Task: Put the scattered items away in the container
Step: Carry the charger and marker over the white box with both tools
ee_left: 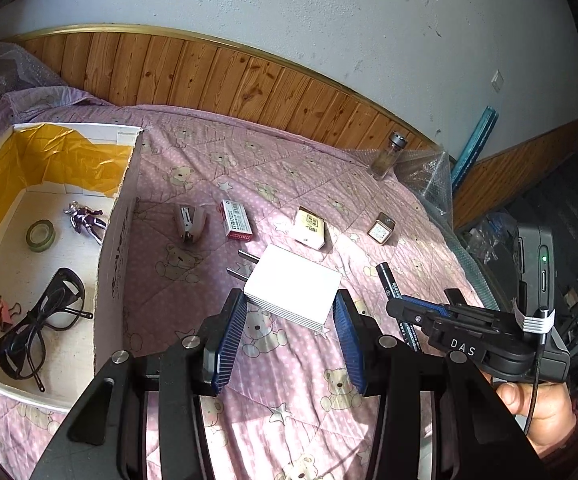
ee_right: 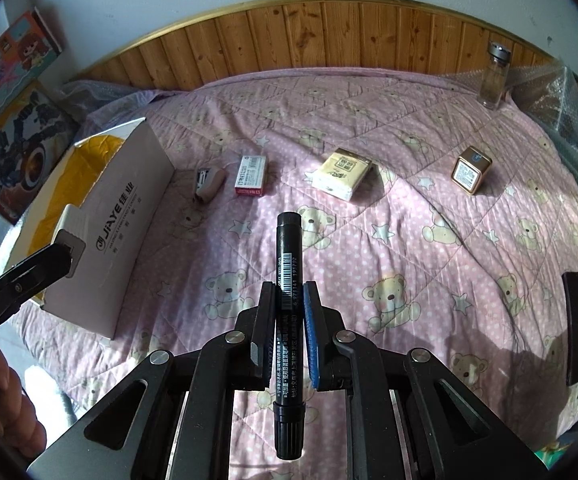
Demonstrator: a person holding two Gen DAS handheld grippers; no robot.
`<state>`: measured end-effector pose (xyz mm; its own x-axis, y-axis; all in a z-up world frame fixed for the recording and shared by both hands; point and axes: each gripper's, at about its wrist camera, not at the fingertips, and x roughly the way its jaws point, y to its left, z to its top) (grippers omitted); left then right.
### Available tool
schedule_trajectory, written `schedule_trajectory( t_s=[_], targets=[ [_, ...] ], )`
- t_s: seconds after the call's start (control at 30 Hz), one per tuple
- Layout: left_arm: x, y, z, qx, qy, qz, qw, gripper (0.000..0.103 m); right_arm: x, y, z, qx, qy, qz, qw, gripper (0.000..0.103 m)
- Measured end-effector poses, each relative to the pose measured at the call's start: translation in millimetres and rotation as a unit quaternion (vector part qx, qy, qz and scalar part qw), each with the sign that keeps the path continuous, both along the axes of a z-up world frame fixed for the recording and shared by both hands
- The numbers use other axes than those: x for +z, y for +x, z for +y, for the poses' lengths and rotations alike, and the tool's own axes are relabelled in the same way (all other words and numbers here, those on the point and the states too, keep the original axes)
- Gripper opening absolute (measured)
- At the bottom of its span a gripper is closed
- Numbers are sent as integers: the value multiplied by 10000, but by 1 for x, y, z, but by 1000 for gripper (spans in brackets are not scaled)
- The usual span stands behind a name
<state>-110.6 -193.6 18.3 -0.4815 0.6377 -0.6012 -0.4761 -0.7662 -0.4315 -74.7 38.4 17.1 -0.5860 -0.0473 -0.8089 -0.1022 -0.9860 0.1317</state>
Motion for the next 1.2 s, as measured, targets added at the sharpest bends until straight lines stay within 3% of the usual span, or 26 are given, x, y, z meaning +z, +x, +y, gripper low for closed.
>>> schedule_trajectory(
  t_s=[0.33, 1.2],
  targets=[
    [17, -11, -24, 262, 333, 71, 9991, 46, 22, -15, -32, 312, 117, 184, 9993, 14],
    [14, -47, -88, 1038, 785, -370, 9908, 46, 65, -68, -136, 1462, 260, 638, 9869, 14]
  ],
)
